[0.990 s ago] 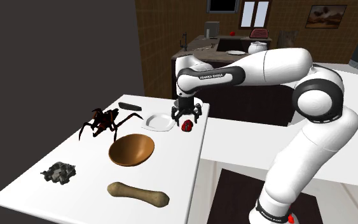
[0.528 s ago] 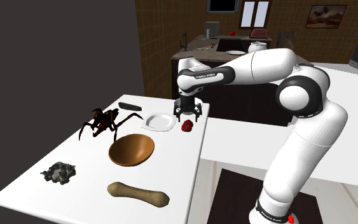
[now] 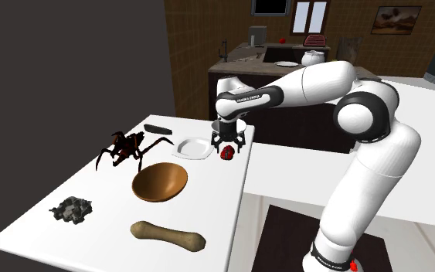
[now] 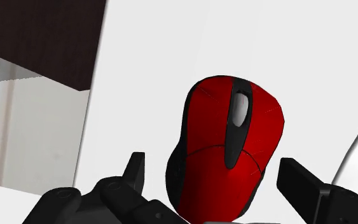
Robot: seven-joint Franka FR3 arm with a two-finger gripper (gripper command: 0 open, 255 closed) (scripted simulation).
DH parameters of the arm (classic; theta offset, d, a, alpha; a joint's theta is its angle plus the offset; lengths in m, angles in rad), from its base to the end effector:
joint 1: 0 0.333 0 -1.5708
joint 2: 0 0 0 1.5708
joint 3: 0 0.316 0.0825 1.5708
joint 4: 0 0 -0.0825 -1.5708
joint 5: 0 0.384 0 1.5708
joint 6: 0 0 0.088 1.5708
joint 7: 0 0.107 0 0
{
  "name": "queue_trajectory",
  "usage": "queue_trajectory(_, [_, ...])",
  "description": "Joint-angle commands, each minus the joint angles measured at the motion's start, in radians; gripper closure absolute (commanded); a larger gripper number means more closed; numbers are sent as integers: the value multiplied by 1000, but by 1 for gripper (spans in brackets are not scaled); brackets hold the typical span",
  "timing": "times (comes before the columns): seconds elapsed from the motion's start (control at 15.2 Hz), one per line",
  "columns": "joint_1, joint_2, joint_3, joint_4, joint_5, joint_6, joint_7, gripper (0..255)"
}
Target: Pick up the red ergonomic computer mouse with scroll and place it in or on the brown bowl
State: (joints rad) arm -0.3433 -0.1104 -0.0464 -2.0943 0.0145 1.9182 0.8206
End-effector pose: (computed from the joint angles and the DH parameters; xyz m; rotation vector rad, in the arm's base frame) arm 0.4745 -0.1944 0.4650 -2.5744 1.7902 0.1071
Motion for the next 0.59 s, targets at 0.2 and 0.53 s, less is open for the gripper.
queue_trajectory(0.2, [0, 0, 0, -1, 0, 1, 0, 0])
queue_trajectory(0.53, [0, 0, 0, -1, 0, 1, 1, 255])
